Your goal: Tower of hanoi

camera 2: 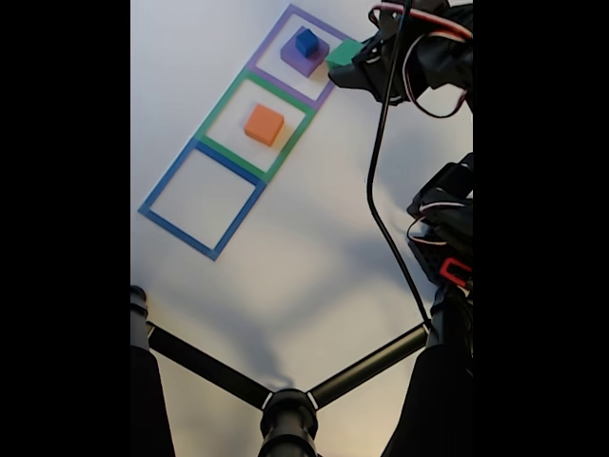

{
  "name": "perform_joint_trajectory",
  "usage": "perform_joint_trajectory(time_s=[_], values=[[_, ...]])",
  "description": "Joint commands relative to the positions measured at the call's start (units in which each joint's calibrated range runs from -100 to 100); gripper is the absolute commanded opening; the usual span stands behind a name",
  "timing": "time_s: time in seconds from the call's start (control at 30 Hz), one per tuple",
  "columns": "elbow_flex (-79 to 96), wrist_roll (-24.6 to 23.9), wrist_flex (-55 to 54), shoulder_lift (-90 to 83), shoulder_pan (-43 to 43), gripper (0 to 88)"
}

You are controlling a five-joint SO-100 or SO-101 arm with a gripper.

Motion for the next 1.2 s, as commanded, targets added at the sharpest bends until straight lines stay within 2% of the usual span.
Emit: perform_joint_trajectory(time_s=[0.0,0.33,0.53,0.83,1.17], values=[[12.0,0.0,-14.6,-3.1,-1.1,4.1],[39.4,0.0,-59.7,4.1,-8.1,4.1],[43.6,0.0,-73.6,12.1,-11.2,4.1],[44.5,0.0,-99.0,33.8,-12.6,4.1],[48.7,0.0,-109.2,40.3,-15.0,4.1]])
